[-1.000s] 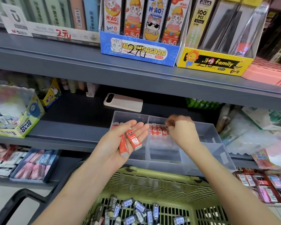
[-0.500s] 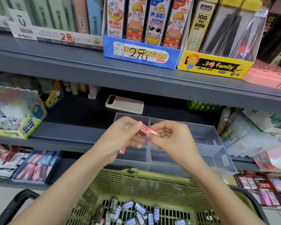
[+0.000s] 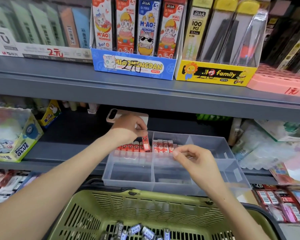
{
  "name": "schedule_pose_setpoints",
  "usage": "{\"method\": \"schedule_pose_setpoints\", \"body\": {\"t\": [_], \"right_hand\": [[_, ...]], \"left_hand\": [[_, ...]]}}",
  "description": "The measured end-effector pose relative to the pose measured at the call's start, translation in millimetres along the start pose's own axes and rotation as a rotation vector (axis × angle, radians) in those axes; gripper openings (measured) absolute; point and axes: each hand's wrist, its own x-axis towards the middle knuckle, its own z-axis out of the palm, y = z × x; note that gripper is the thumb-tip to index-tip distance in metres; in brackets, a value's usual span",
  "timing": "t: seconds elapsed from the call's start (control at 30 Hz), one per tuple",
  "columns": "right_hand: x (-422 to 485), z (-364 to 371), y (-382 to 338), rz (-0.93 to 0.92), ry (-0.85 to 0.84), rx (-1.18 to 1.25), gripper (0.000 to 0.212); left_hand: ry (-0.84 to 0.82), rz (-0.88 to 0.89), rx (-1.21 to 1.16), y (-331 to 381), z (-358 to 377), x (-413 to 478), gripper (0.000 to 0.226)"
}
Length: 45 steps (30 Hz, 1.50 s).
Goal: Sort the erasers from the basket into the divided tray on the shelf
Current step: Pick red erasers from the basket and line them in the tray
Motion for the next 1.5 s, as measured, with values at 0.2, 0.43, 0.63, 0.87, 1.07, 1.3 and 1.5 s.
{"method": "schedule_pose_setpoints", "body": {"t": [0.2,0.43,0.63,0.87,1.07,1.3,1.5], "right_hand": [[2,2,8,-0.048,-0.058,-0.063,0.010],[3,8,5,-0.063,-0.095,-0.145,0.016],[4,30,-19,-0.035,-0.129,0.115,0.024],[6,78,-51,0.023,-0.057,0.244,0.013],[28,85,-56,0.234,-0.079,0.356,0.019],[79,121,-59,0.370,-0.134,-0.156,0.028],[77,131,-57,0.380,-0.301,-0.376,0.022]], "left_hand": [[-0.113,-0.008,0.162,1,18,5,0.012],[-0.093,0.130,0.398,-3,24,1,0.030],[0.076,-0.307,-1.064,6,12,-26,0.039],[-0.011,-0.270,-1.461,11,4,-53,0.036],[0.224,-0.100,-0.794,-14,-13,-69,0.031],[0.307,-0.094,-0.235,-64,4,-104,0.038],[0.175,-0.022,-0.182,-71,15,-113,0.046]]}}
